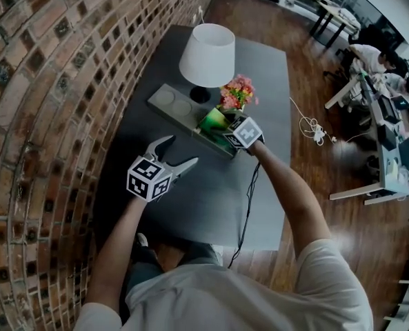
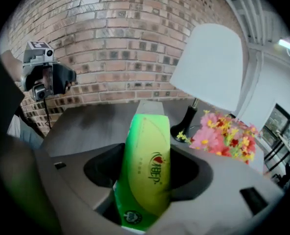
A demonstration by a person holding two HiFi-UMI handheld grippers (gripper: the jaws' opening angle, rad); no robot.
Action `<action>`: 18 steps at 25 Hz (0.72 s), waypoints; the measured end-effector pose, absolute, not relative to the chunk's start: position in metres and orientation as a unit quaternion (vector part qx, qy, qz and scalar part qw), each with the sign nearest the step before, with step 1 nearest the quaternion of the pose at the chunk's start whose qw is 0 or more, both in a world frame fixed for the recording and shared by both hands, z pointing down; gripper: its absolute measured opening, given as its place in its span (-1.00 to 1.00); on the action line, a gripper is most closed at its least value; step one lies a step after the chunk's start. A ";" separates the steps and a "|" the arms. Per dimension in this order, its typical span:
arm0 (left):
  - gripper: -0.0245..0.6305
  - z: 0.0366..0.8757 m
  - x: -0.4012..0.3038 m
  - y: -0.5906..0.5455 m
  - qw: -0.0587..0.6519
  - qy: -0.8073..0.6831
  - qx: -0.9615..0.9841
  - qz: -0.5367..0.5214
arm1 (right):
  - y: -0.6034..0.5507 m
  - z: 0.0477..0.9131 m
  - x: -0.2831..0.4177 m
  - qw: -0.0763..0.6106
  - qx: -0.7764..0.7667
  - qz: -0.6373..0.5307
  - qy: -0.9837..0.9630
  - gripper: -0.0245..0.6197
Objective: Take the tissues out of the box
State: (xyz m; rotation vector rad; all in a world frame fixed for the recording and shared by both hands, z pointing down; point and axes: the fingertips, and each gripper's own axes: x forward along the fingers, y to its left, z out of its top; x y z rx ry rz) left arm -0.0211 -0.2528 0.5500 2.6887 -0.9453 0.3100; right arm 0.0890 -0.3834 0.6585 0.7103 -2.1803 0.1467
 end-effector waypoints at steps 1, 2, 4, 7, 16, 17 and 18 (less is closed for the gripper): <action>0.27 0.546 -0.020 -0.256 0.133 -0.331 0.929 0.102 | -0.382 0.645 0.088 0.389 0.291 0.055 -0.872 -0.04; 0.27 0.541 -0.019 -0.258 0.131 -0.334 0.929 0.095 | -0.380 0.630 0.086 0.369 0.300 0.050 -0.878 -0.04; 0.27 0.529 -0.015 -0.262 0.127 -0.335 0.930 0.083 | -0.374 0.602 0.086 0.335 0.319 0.040 -0.886 -0.04; 0.27 0.506 -0.007 -0.268 0.115 -0.335 0.933 0.068 | -0.363 0.560 0.090 0.291 0.356 0.022 -0.888 -0.04; 0.27 0.448 -0.005 -0.273 0.074 -0.342 0.937 0.026 | -0.309 0.458 0.113 0.138 0.466 0.012 -0.874 -0.04; 0.27 0.443 -0.006 -0.273 0.065 -0.345 0.936 0.025 | -0.301 0.449 0.117 0.124 0.477 0.009 -0.870 -0.04; 0.27 0.439 -0.007 -0.272 0.057 -0.348 0.935 0.024 | -0.293 0.440 0.121 0.111 0.489 0.004 -0.865 -0.04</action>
